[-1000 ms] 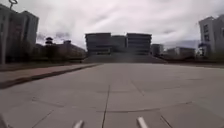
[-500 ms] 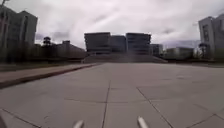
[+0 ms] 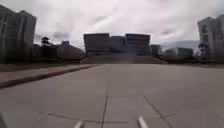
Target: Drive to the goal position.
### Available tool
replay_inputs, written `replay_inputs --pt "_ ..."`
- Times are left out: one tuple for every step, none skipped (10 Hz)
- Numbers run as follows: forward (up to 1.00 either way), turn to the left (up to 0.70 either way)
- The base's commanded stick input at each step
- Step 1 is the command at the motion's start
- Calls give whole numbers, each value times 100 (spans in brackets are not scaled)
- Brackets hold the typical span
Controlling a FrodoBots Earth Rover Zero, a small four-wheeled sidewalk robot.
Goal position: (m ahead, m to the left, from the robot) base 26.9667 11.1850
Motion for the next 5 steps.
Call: replay_inputs --pt "100 0" --pt "100 6" --pt "100 12" --pt "100 8" --pt "100 0"
